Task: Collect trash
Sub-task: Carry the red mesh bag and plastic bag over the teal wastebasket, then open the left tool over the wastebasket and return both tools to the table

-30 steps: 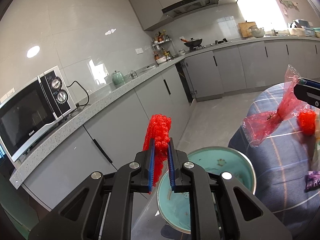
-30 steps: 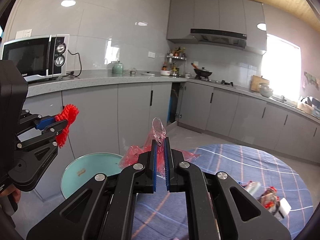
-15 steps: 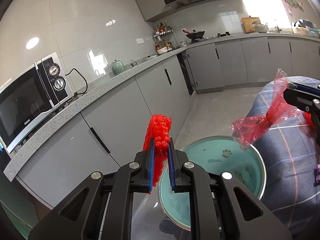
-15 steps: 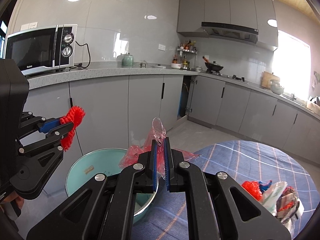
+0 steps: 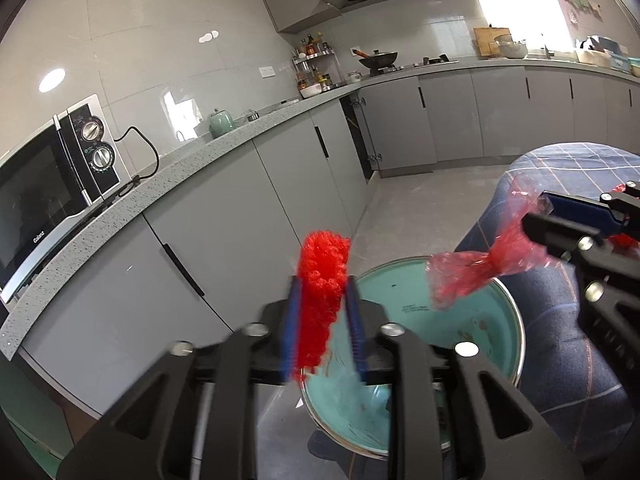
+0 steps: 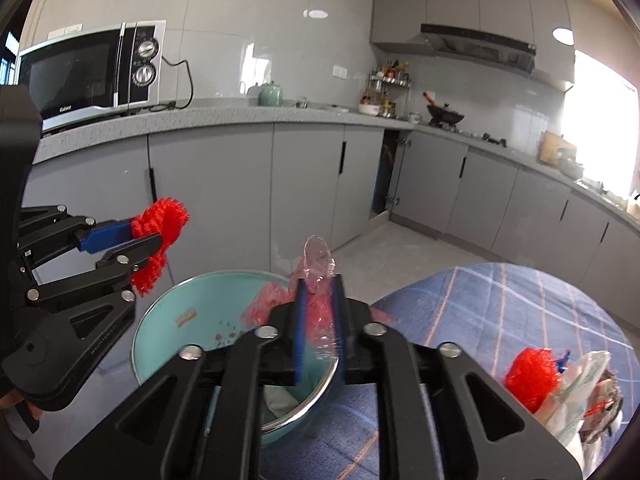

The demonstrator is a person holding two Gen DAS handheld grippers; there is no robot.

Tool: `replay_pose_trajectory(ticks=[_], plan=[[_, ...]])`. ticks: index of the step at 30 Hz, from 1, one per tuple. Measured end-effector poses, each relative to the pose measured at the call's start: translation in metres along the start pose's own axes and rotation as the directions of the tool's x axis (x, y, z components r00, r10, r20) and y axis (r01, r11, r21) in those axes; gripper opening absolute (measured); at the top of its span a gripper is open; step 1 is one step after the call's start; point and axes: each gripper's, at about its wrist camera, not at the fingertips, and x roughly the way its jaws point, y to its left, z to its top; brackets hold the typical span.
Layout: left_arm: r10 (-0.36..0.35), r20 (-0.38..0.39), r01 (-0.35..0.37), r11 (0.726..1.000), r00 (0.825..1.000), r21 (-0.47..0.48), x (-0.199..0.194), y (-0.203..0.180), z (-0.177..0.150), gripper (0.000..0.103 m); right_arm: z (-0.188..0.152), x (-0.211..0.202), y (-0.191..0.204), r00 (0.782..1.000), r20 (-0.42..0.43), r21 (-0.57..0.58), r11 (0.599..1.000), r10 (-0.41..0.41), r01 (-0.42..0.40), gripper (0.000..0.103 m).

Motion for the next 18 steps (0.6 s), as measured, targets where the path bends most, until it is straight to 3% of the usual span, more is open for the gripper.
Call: replay_pose_trajectory(ticks=[1, 12, 18], plan=[[0.005, 0.005, -0.005, 1.000, 1.000, 0.004, -0.001, -0.001, -0.001, 0.051, -0.001, 0.000, -0.001, 1.000, -0.003, 0.003, 1.000, -0.003, 0.003, 0.022], [0.019, -0.003, -0.019, 1.000, 1.000, 0.003, 0.001, 0.002, -0.002, 0.056, -0.007, -0.002, -0.010, 1.000, -0.020, 0.031, 0.999, -0.007, 0.008, 0.033], [0.020, 0.011, -0.020, 1.000, 1.000, -0.007, -0.007, 0.000, 0.001, 0.065, -0.006, -0.019, -0.019, 0.999, -0.017, 0.043, 0.999, -0.031, 0.031, 0.038]])
